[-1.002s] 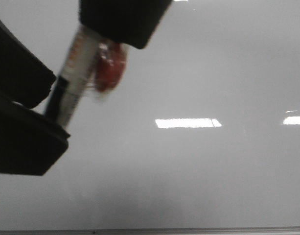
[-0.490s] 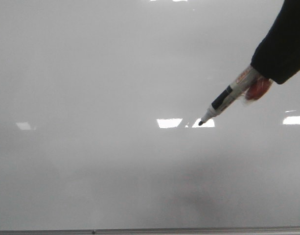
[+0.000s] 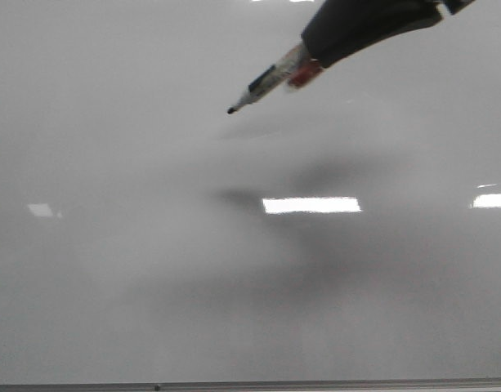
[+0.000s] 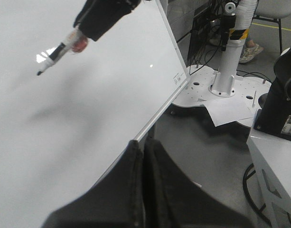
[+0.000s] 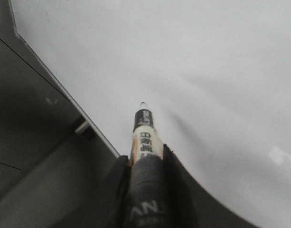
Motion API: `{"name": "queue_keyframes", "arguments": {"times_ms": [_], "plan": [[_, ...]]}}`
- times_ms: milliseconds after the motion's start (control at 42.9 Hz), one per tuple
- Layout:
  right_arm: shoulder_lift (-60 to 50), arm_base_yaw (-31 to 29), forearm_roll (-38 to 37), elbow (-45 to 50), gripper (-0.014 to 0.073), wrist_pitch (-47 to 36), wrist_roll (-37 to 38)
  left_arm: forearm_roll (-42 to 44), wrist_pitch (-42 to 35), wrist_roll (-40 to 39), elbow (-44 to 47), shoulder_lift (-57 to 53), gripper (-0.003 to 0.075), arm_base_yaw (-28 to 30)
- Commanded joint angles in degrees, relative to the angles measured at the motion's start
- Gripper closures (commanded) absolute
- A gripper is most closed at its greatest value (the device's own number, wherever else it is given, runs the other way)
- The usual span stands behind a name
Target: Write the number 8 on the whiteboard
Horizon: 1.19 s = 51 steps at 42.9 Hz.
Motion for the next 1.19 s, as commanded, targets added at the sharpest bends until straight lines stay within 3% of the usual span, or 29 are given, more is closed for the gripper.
{"name": "queue_keyframes", "arguments": {"times_ms": [0, 233, 466, 653, 909, 1166], "plan": [[2.8, -0.2, 9.7, -5.1, 0.0664, -0.9, -5.3, 0.1, -4.6, -0.5, -1.6, 0.4, 0.0741, -0.4], [11.5, 0.3, 21.0, -9.8, 0.0664, -4.4, -13.1, 0.1, -4.5, -0.5, -1.6, 0.4, 0.0741, -0.4], [16.4, 4.9, 20.4, -10.4, 0.0664, -11.7, -13.2, 0.1, -4.5, -0.5, -1.6, 0.4, 0.0741, -0.4], [17.8, 5.7, 17.5, -9.5, 0.0663, -10.1, -13.1, 0.1, -4.5, -0.5, -1.6, 0.4, 0.0741, -0.4], [13.4, 1.3, 17.1, -1.6, 0.0662, -13.4, -13.2, 0.1, -4.5, -0.5, -1.6, 0.4, 0.0741, -0.4], [12.2, -2.5, 17.0, 5.7, 0.0664, -8.6, -16.1, 0.1, -4.5, -0.5, -1.6, 0.4, 0.0741, -0.4]]}}
